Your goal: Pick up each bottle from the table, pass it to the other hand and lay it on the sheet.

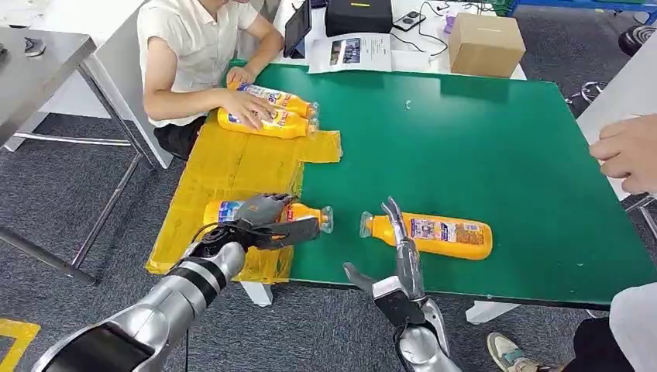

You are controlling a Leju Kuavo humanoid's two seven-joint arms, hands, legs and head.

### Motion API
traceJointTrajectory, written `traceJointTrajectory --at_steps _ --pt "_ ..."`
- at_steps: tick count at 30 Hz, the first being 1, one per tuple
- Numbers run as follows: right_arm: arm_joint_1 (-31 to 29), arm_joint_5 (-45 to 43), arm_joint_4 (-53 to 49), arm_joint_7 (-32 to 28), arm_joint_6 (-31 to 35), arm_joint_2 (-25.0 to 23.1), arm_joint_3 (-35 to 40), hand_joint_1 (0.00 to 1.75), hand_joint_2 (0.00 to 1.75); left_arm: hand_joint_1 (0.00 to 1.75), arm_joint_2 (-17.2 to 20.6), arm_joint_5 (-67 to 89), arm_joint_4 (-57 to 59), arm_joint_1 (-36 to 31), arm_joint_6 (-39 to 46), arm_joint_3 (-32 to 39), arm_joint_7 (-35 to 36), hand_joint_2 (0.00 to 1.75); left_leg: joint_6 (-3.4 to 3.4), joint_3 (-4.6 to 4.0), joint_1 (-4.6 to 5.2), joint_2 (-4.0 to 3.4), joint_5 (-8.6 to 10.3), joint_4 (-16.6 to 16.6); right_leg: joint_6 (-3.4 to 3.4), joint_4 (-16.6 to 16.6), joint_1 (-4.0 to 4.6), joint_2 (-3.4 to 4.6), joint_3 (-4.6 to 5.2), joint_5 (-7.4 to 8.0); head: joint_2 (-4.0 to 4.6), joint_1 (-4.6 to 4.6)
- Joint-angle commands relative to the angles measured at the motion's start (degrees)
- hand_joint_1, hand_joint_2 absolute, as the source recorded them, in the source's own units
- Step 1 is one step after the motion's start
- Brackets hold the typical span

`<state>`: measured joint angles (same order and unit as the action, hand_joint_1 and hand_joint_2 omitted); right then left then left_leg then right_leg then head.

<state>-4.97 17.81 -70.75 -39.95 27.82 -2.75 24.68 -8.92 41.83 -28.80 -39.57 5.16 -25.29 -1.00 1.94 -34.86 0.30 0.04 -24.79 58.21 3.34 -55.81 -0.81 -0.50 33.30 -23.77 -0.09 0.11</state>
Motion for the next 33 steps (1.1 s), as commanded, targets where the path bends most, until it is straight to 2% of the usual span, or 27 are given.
traceJointTrajectory --at_steps 1,5,7,11,15,19,22,29,33 --pt "-2.5 -0.8 4.6 0.0 -0.1 0.1 1.4 0.00 1.75 0.10 -0.3 -0.6 8.3 -4.0 -1.7 2.0 0.4 1.75 -0.12 0.22 -0.07 -0.12 -0.10 0.0 -0.14 0.0 0.07 0.16 -0.18 -0.05 0.00 0.00" --pt "-2.5 -0.8 4.6 0.0 -0.1 0.1 1.4 0.00 1.75 0.10 -0.3 -0.6 8.3 -4.0 -1.7 2.0 0.4 1.75 -0.08 0.14 -0.02 -0.11 -0.05 0.0 -0.09 0.0 0.02 0.13 -0.11 -0.01 0.00 0.00" --pt "-2.6 -0.9 4.8 0.0 0.1 0.3 1.6 0.00 1.75 0.00 -0.5 -1.0 8.2 -3.9 -2.9 2.1 -0.3 1.75 -0.09 0.13 -0.03 -0.08 -0.04 0.0 -0.10 0.0 0.02 0.10 -0.11 -0.02 0.00 0.00" --pt "-3.2 -1.6 5.2 0.0 0.4 0.8 2.4 0.00 1.75 0.00 0.0 -1.9 8.5 -3.5 -7.6 1.5 -2.4 1.75 -0.12 0.21 -0.05 -0.13 -0.06 0.0 -0.13 0.0 0.05 0.16 -0.16 -0.02 0.00 0.00" --pt "-2.7 -1.9 5.2 0.0 1.2 1.3 2.6 0.00 1.75 0.00 -0.2 -0.8 6.2 -2.1 -6.5 -0.6 -6.2 1.75 -0.12 0.29 -0.03 -0.07 -0.06 -0.1 -0.14 0.1 0.03 0.14 -0.26 -0.02 0.00 0.00" --pt "-0.8 -2.2 3.9 0.0 1.9 2.1 2.1 0.00 1.75 0.00 -1.4 -4.3 -2.8 1.9 -4.1 -0.1 -13.8 1.75 -0.07 0.22 0.00 0.10 -0.03 -0.1 -0.07 0.1 -0.01 -0.03 -0.23 -0.04 0.00 0.00" --pt "0.7 -2.4 2.5 0.0 2.7 2.4 2.1 0.00 1.75 0.00 -1.1 -8.7 -16.1 7.7 -3.2 -0.1 -17.0 1.75 -0.06 0.13 0.00 0.14 -0.03 0.0 -0.06 0.1 -0.01 -0.06 -0.16 -0.04 0.00 0.00" --pt "0.7 -2.4 2.5 0.0 2.7 2.4 2.1 0.00 1.75 0.00 -1.1 -8.7 -16.1 7.7 -3.2 -0.1 -17.0 1.75 -0.10 0.10 0.01 0.03 -0.07 0.0 -0.11 0.0 -0.01 0.04 -0.09 -0.05 0.00 0.00" --pt "1.6 -2.2 1.9 0.0 3.4 2.5 2.0 0.00 1.75 0.00 0.9 -9.6 -28.5 13.3 -2.3 -3.6 -17.9 1.75 -0.13 0.17 -0.02 -0.02 -0.10 0.0 -0.14 0.0 0.03 0.10 -0.11 -0.07 0.00 0.00"
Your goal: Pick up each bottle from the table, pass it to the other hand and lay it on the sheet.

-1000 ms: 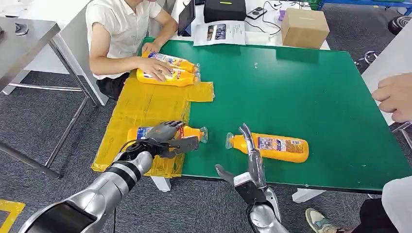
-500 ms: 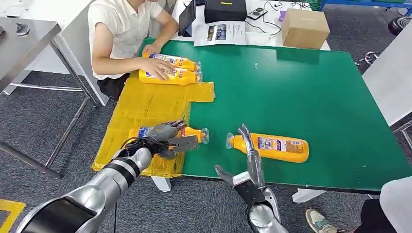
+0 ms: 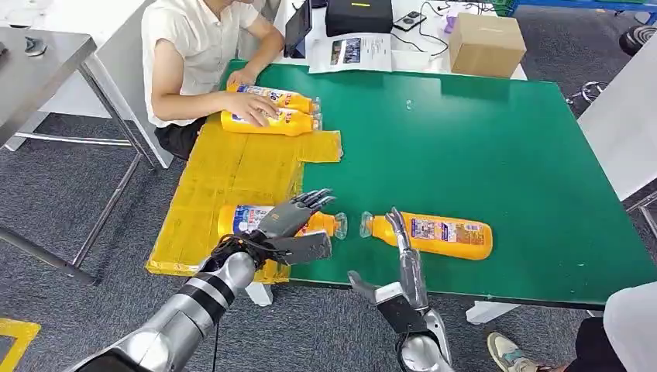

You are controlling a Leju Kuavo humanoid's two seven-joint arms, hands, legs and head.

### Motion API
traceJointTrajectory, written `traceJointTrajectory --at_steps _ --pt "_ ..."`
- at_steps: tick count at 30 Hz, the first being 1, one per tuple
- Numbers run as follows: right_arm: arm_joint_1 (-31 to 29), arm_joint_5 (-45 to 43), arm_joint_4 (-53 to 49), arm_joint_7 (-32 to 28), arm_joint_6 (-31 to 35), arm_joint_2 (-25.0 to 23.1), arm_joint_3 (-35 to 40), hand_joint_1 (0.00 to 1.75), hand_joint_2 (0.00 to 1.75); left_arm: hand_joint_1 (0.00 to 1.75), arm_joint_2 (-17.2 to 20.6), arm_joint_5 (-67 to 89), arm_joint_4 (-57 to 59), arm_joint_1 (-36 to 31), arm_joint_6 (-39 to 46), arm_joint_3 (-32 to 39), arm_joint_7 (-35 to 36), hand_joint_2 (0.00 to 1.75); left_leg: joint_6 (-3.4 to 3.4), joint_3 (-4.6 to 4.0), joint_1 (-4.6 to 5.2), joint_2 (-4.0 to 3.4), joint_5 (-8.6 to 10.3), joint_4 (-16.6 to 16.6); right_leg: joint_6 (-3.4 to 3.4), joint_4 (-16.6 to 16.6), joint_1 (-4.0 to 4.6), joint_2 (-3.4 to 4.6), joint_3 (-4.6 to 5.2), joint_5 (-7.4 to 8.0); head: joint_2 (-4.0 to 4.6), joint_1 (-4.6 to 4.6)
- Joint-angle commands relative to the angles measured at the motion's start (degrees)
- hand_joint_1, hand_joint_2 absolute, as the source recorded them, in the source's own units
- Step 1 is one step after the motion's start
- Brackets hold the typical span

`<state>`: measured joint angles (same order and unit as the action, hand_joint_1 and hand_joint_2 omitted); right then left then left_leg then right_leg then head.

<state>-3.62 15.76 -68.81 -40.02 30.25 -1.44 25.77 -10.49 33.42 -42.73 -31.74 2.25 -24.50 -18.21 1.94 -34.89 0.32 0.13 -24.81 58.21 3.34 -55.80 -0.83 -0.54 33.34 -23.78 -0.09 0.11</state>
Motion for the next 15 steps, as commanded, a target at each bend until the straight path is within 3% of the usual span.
traceJointTrajectory --at_steps 1,4,13,15 --pt "0.2 -0.2 0.0 0.0 0.9 1.1 0.9 0.00 1.75 0.00 2.4 -1.2 -14.6 5.4 0.6 -4.4 -0.7 1.75 -0.11 0.16 -0.03 -0.11 -0.07 0.0 -0.11 0.0 0.03 0.12 -0.12 -0.05 0.00 -0.02" --pt "0.8 0.0 -0.4 0.0 1.4 1.5 0.6 0.00 1.75 0.00 3.5 1.5 -21.9 7.8 4.3 -9.1 1.4 1.75 -0.09 0.13 -0.04 -0.06 -0.07 0.0 -0.09 0.0 0.03 0.08 -0.11 -0.05 0.00 0.00" --pt "1.0 0.3 0.0 0.0 1.8 1.8 0.1 0.00 1.75 0.00 2.7 1.8 -22.8 8.3 7.2 -9.9 1.1 1.75 -0.12 0.15 -0.03 -0.02 -0.04 0.0 -0.12 0.0 0.03 0.05 -0.14 -0.04 0.00 0.00" --pt "0.6 11.2 5.4 0.0 7.8 2.0 -2.4 0.00 1.75 0.00 2.6 -4.5 -28.0 11.7 8.4 -10.5 -0.8 1.75 -0.14 0.21 -0.04 0.00 -0.07 0.0 -0.14 0.0 0.03 0.04 -0.20 -0.08 0.00 0.00"
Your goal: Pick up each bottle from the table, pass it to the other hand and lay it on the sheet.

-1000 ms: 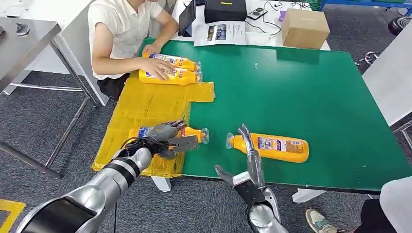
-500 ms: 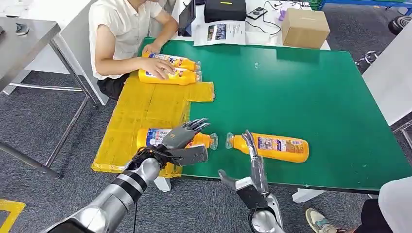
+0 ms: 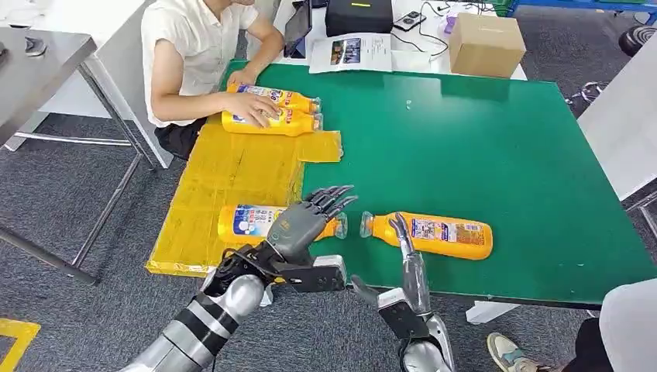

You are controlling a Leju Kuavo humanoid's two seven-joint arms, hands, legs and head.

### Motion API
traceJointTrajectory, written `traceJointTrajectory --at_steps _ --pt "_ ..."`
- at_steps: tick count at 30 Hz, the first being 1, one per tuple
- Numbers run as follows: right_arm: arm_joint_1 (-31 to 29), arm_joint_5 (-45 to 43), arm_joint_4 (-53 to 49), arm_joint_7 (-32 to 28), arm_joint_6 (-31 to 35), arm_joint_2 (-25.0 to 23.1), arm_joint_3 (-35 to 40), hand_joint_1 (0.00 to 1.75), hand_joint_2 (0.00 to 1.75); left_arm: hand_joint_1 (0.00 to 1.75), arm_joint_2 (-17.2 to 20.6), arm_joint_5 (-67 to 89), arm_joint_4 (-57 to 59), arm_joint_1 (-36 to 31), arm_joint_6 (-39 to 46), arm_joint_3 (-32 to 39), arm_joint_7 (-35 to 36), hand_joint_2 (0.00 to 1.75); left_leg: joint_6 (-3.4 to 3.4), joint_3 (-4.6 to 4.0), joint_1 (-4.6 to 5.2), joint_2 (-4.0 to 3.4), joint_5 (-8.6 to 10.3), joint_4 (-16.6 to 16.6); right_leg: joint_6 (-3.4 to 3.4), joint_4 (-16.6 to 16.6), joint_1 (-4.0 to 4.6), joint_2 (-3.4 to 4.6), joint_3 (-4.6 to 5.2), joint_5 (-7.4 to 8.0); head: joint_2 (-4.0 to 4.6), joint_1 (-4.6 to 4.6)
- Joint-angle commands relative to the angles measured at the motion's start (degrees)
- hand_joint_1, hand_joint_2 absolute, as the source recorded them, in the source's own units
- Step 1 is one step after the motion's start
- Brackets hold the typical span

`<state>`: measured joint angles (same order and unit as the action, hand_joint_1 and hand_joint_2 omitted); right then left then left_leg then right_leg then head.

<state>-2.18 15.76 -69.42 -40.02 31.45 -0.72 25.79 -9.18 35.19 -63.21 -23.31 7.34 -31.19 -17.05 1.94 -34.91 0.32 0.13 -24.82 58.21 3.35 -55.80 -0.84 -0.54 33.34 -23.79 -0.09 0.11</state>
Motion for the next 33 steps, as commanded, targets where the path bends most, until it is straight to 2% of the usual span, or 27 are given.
traceJointTrajectory --at_steps 1,3,5,8,14,26,33 --pt "-0.8 15.1 7.1 0.6 7.6 1.2 -4.3 0.00 1.75 0.00 1.5 -8.7 -10.3 5.1 3.9 -4.5 -2.8 1.75 -0.11 0.22 -0.04 -0.05 -0.06 -0.1 -0.11 0.1 0.04 0.07 -0.19 -0.04 0.00 0.00" --pt "1.0 31.9 5.0 4.8 8.5 1.8 -13.0 0.00 1.75 0.00 -0.7 -19.4 -17.4 12.3 5.9 -3.5 -5.7 1.75 -0.10 0.31 -0.01 -0.09 -0.09 -0.1 -0.10 0.1 0.01 0.11 -0.27 -0.06 0.00 0.00" --pt "2.9 41.9 3.2 8.2 8.5 3.1 -19.5 0.00 1.75 0.00 -1.6 -25.1 -21.1 18.1 10.4 -4.4 -6.9 1.75 -0.06 0.34 0.03 0.01 -0.12 -0.1 -0.07 0.1 -0.03 0.02 -0.33 -0.13 0.00 -0.02" --pt "4.9 47.8 1.3 10.6 8.5 5.6 -25.1 0.00 1.75 0.00 -0.5 -32.8 -20.8 21.1 17.3 -5.0 -9.4 1.75 -0.05 0.23 0.06 0.12 -0.10 -0.1 -0.02 0.1 -0.07 -0.10 -0.25 -0.14 0.00 0.00" --pt "7.2 51.5 -1.3 13.8 8.5 7.0 -28.6 0.00 1.75 0.00 2.0 -40.2 -26.7 25.8 17.5 -2.0 -10.0 1.75 -0.04 0.14 0.08 0.03 -0.26 -0.1 0.05 0.1 -0.09 0.02 -0.16 -0.20 0.00 0.00" --pt "6.9 54.0 -1.6 15.4 8.5 8.1 -30.3 0.00 1.75 0.00 2.7 -43.3 -28.7 26.9 15.0 -2.3 -8.1 1.75 -0.07 0.32 0.02 -0.09 -0.33 0.0 0.02 0.1 -0.03 0.13 -0.27 -0.24 0.00 0.00" --pt "1.3 51.3 9.5 17.8 8.5 12.6 -28.5 0.00 1.75 0.00 3.6 -45.3 -28.2 26.6 12.2 -4.8 -7.4 1.75 -0.06 0.35 0.03 -0.13 -0.30 -0.1 0.02 0.1 -0.05 0.18 -0.34 -0.18 0.00 -0.02"
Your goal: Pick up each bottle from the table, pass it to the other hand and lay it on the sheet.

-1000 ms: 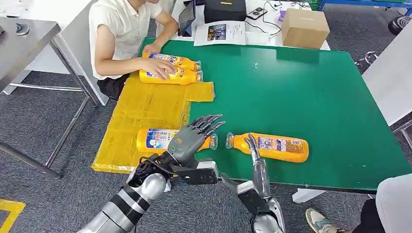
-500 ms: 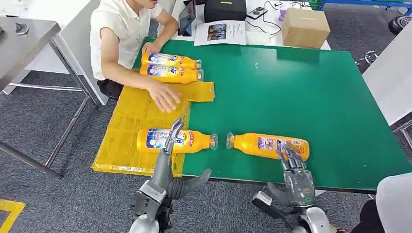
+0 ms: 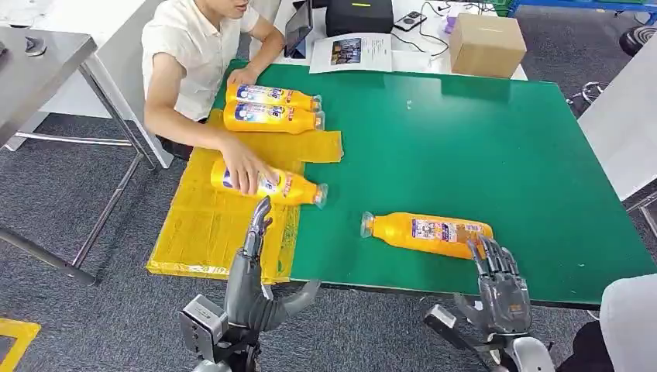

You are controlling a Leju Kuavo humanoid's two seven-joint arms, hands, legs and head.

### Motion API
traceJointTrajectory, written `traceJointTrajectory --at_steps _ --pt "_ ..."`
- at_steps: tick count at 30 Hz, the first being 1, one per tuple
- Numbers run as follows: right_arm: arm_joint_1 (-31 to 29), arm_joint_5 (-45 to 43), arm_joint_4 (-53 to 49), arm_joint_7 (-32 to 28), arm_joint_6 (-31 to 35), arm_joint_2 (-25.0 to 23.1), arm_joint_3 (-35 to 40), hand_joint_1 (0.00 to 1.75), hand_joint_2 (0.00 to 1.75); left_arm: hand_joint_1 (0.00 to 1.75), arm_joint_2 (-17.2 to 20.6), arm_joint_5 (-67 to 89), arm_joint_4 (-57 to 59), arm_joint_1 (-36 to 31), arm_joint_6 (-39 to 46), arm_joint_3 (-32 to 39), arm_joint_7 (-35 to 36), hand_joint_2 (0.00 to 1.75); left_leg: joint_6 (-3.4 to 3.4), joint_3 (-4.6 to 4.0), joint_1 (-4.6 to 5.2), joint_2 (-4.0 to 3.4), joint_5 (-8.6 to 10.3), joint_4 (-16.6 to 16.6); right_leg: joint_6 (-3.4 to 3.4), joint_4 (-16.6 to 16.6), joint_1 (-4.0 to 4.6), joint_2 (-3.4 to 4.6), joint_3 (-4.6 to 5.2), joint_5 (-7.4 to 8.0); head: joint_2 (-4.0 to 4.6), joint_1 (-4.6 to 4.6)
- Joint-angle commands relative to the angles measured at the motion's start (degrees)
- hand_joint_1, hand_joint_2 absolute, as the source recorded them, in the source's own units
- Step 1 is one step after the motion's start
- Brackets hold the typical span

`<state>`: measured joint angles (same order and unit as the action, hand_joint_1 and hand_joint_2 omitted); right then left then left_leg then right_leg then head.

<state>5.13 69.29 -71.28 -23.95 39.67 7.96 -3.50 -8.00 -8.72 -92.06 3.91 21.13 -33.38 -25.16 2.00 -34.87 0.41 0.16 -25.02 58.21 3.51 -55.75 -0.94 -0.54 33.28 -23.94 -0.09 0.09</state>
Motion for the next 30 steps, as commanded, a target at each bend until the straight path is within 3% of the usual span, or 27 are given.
traceJointTrajectory --at_steps 1,4,7,12,15,30 --pt "-6.0 -2.3 11.3 1.8 0.3 4.0 0.8 0.00 1.75 0.00 2.4 -1.4 0.6 -0.6 -1.6 -2.6 0.7 1.75 -0.09 0.23 -0.04 -0.15 -0.05 -0.1 -0.10 0.1 0.04 0.17 -0.19 0.01 0.00 0.00" --pt "-6.0 -2.3 11.3 1.8 0.3 4.0 0.8 0.00 1.75 0.00 2.4 -1.4 0.6 -0.6 -1.6 -2.6 0.7 1.75 -0.11 0.22 -0.02 -0.05 -0.03 -0.1 -0.11 0.1 0.03 0.07 -0.19 -0.01 0.00 0.02" --pt "-8.9 -3.8 16.8 2.3 0.3 4.4 2.1 0.00 1.75 0.00 2.1 -3.0 4.7 -2.4 -5.9 -5.4 5.0 1.75 -0.16 0.36 -0.05 -0.10 -0.08 -0.1 -0.17 0.1 0.06 0.13 -0.30 -0.04 0.00 0.00" --pt "-19.7 -4.2 32.6 0.8 0.3 3.9 4.2 0.00 1.75 0.00 -1.8 -7.0 20.6 -9.4 -10.9 -10.0 8.8 1.75 -0.08 0.33 -0.05 -0.19 0.00 -0.1 -0.08 0.2 0.06 0.19 -0.28 0.09 0.00 -0.02" --pt "-22.6 -2.7 37.4 1.3 0.3 3.4 5.6 0.00 1.75 0.00 -2.9 -9.2 23.5 -11.1 -12.2 -10.6 9.1 1.75 -0.04 0.22 -0.05 -0.15 0.03 -0.1 -0.04 0.1 0.06 0.13 -0.19 0.09 0.00 0.00" --pt "-30.7 1.2 41.9 1.2 0.3 0.2 10.7 0.00 1.75 0.00 -3.2 -10.9 22.0 -13.8 -10.7 -12.2 9.4 1.75 -0.06 0.38 -0.04 -0.25 0.04 0.0 -0.07 0.0 0.06 0.18 -0.28 0.08 0.00 0.00"
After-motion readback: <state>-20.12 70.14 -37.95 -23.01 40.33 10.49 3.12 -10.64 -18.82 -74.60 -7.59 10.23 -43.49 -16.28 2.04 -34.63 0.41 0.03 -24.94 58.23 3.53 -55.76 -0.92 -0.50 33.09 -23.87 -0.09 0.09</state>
